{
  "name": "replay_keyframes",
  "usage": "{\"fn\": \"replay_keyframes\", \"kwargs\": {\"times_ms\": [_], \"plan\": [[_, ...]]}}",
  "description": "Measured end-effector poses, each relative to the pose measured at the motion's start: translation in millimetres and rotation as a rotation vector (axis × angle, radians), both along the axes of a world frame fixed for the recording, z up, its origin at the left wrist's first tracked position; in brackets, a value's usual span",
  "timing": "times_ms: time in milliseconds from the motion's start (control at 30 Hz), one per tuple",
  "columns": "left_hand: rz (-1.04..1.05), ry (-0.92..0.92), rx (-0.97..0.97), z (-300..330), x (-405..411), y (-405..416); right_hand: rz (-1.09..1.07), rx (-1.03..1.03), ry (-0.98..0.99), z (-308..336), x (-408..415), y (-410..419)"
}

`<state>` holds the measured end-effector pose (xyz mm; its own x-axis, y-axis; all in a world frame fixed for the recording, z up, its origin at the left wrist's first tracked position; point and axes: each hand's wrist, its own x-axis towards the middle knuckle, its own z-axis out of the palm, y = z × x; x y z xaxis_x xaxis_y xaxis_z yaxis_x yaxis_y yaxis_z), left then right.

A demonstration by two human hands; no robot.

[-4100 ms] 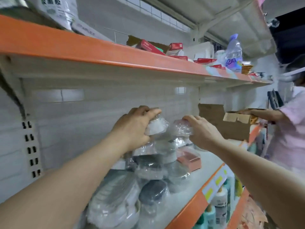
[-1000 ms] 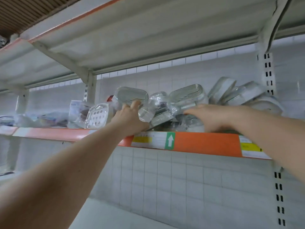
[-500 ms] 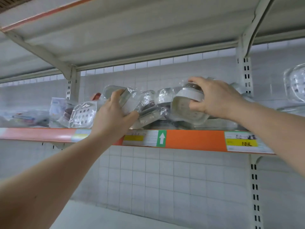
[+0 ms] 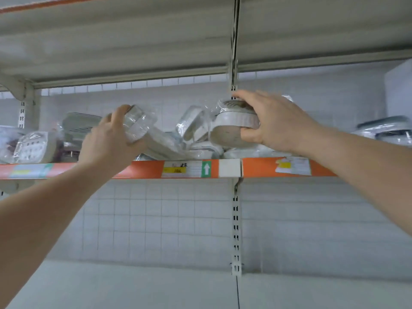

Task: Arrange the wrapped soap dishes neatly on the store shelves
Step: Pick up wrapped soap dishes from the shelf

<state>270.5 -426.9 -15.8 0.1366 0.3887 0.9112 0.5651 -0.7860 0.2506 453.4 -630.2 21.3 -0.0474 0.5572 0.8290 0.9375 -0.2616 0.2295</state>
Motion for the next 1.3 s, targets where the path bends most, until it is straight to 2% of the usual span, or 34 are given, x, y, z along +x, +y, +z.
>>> {"fn": "replay_keyframes", "kwargs": {"times_ms": [233,400,700,833,967,1133,1300], "plan": [[0.034,0.128,0.020,-23.5,19.7,-57.1,0.041,-0.081,0.044,-24.5,10.4,-57.2],[-0.112,0.133,0.098,-19.2,37.8,-87.1,0.004,-0.045,0.031,-29.9,7.6,-70.8],[-0.575,0.179,0.308,-13.5,109.1,-161.3,-0.498,-0.001,0.077,-42.5,22.4,-172.3],[-0.795,0.171,0.312,-21.6,140.0,-206.1,-0.757,0.052,0.158,-59.0,1.5,-234.5],[-1.056,0.202,0.396,-39.5,173.3,-263.4,-0.953,0.014,0.193,-70.4,-18.0,-294.4],[-1.222,0.259,0.427,-54.5,214.6,-340.2,-1.088,-0.008,0.224,-78.5,-10.4,-372.5],[-1.225,0.307,0.423,-79.1,272.2,-413.2,-1.095,-0.013,0.228,-98.7,42.5,-450.3]]}}
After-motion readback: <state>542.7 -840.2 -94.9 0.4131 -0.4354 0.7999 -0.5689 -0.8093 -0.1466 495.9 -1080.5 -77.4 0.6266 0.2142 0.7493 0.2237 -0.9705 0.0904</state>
